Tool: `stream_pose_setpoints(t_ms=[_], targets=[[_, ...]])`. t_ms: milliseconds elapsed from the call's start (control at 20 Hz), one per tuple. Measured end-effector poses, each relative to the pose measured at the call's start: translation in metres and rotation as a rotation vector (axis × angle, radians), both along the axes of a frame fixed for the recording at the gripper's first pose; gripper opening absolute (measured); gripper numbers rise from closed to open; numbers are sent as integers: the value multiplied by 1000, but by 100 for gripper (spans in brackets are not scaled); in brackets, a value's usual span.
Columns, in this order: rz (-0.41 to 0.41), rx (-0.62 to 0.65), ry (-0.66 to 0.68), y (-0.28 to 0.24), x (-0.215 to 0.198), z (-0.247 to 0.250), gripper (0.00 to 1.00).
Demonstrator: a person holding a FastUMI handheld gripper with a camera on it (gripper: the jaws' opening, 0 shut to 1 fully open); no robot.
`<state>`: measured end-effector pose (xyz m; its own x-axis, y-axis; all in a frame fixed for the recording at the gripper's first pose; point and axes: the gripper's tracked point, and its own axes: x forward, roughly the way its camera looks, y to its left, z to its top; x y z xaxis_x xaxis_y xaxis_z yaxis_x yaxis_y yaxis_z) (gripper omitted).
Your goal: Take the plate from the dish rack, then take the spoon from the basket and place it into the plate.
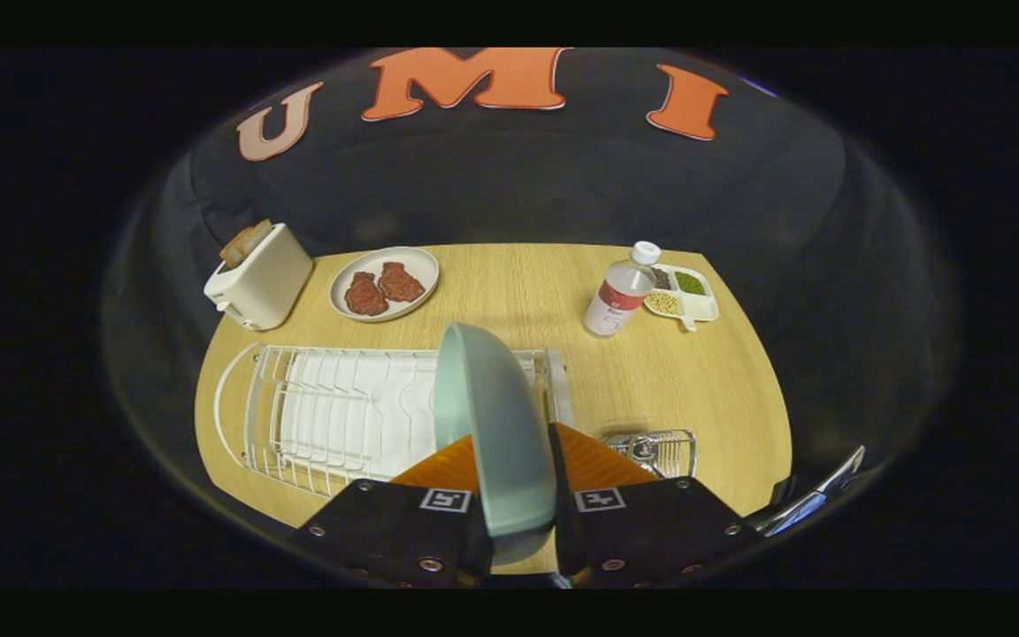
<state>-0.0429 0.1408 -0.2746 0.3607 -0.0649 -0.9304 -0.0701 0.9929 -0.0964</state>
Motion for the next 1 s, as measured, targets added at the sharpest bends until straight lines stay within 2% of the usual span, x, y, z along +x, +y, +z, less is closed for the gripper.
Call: stream_pose_setpoints(t_ms=[150,350,550,1000], targets=[[-36,67,8,-5,-19,10,28],[-53,93,43,-20,-56,10,28],[-98,218,81,-18,-95,13,28],[-156,251,152,-62,-168,-11,28]])
